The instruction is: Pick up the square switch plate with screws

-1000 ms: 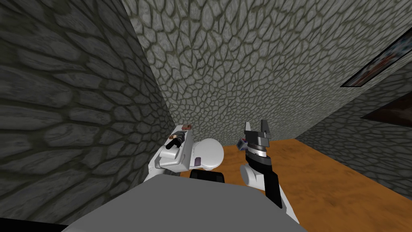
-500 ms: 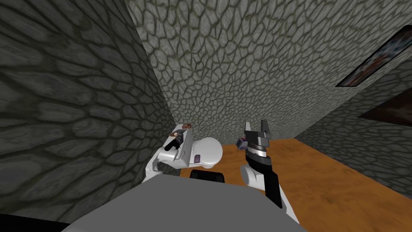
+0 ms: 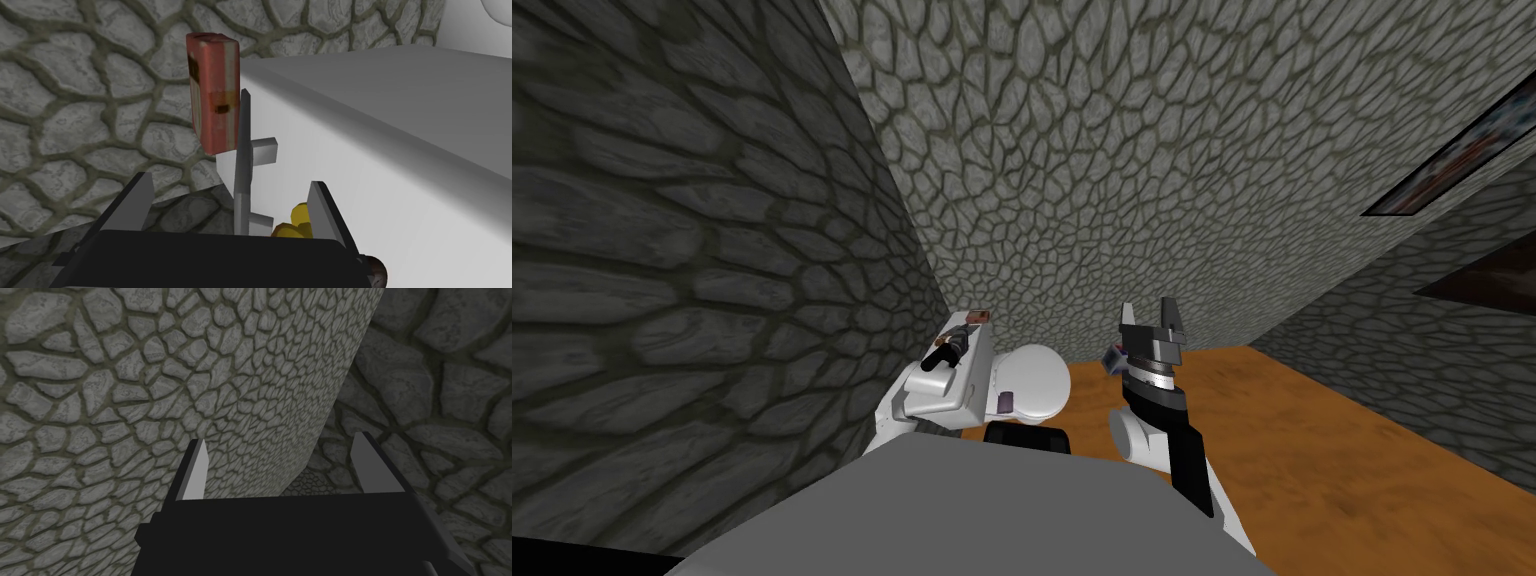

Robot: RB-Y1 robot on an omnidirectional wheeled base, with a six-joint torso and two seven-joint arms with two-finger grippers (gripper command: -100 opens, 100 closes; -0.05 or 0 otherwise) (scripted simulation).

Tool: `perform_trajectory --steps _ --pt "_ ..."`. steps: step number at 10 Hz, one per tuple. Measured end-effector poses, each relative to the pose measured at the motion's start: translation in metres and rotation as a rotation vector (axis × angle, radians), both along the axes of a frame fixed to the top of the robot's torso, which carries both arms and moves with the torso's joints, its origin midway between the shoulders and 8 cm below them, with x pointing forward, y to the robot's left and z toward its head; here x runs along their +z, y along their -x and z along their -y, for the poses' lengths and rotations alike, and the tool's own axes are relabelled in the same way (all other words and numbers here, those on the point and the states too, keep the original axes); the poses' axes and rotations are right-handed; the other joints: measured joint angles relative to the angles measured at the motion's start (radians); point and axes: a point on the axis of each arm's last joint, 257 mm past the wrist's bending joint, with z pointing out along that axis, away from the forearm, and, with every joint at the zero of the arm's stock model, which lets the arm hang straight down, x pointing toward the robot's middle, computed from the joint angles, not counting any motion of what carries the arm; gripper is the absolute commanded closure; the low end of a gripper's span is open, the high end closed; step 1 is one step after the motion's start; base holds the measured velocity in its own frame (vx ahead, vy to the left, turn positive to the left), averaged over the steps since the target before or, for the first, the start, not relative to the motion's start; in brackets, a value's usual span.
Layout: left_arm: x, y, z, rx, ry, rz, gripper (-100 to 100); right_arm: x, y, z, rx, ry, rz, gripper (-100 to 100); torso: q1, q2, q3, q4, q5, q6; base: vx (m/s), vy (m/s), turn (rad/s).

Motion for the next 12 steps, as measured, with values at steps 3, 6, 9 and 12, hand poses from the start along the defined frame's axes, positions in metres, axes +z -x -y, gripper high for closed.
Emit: perform_trajectory --steps 3,6,9,12 --pt "-0.0018 -0.0091 -0.0011 0.003 -0.002 0.005 100 0.0 0.0 0.0 0.0 0.0 0.0 0 -0.001 0.001 0.0 0.0 0.0 0.0 0.007 0.004 -0.007" --pt "0.0012 -0.0106 -0.0005 0.002 -0.002 0.012 100 0.0 0.0 0.0 0.0 0.0 0.0 0 0.0 0.001 0.0 -0.002 0.001 -0.001 0.0 0.0 0.0" --pt "0.0007 -0.0104 -0.0005 0.002 -0.001 0.011 100 0.0 0.0 0.0 0.0 0.0 0.0 0 0.001 0.001 0.0 -0.001 0.001 -0.001 -0.004 -0.002 0.011" --pt "0.0005 -0.0008 0.0 0.0 0.0 0.001 0 0.0 0.0 0.0 0.0 0.0 0.0 0 0.0 0.002 0.001 -0.001 0.0 -0.001 -0.009 -0.007 0.015"
